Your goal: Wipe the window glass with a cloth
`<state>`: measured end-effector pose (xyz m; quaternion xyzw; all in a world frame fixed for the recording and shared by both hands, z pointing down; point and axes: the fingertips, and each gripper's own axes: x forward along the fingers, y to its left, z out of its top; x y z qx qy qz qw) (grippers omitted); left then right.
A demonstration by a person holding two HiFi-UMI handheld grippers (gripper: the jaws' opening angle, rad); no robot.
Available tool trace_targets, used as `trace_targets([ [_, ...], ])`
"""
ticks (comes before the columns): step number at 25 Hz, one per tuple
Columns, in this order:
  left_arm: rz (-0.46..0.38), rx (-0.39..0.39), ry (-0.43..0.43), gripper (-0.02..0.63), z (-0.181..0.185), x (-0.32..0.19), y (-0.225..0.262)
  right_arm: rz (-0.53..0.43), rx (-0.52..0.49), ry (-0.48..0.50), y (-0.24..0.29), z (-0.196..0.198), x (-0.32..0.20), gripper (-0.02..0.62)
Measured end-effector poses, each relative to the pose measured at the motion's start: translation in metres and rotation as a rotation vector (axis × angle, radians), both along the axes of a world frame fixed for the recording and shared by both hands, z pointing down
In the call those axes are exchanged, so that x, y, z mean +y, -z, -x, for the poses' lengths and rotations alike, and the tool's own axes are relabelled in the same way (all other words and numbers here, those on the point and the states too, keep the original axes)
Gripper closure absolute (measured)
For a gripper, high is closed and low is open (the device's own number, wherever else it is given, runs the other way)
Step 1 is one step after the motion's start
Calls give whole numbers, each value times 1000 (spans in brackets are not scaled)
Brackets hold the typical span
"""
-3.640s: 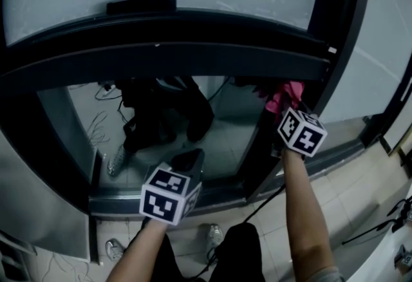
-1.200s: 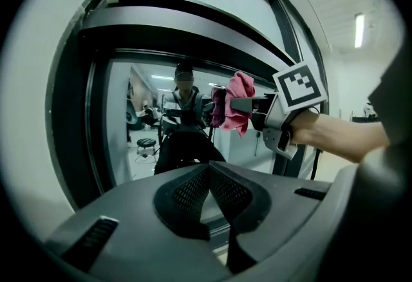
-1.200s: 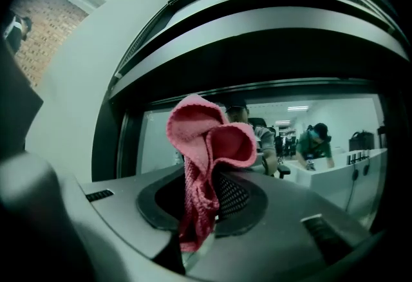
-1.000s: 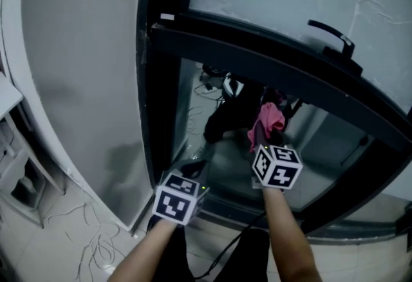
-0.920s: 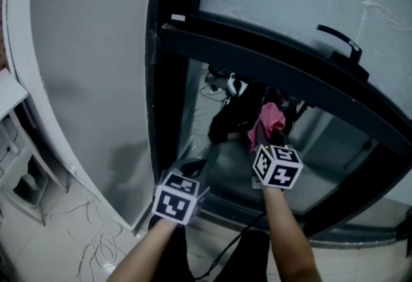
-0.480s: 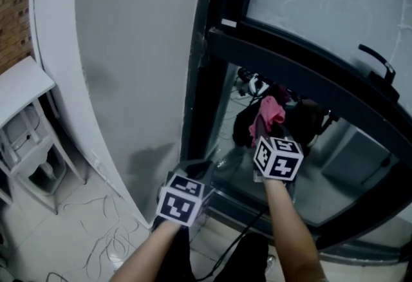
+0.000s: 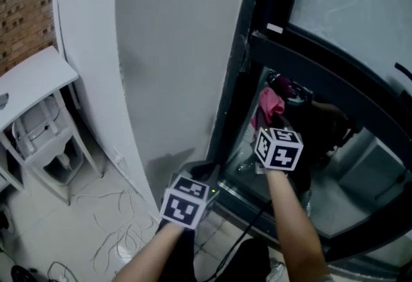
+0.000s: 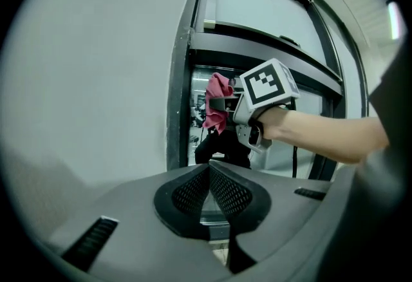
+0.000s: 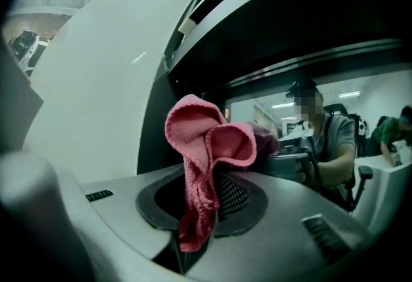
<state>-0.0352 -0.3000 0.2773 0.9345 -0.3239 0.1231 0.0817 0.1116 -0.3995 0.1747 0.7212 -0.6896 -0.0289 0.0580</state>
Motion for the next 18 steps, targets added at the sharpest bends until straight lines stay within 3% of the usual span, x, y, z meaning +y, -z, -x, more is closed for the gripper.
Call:
trace_targets([
  [8,22,-6,26,600,18,-10,-11,-9,-5,46,-4,25,-29,532],
  [18,44,-39,37,600,32,-10,-29,34,-120,77,-63,39,-31,534],
])
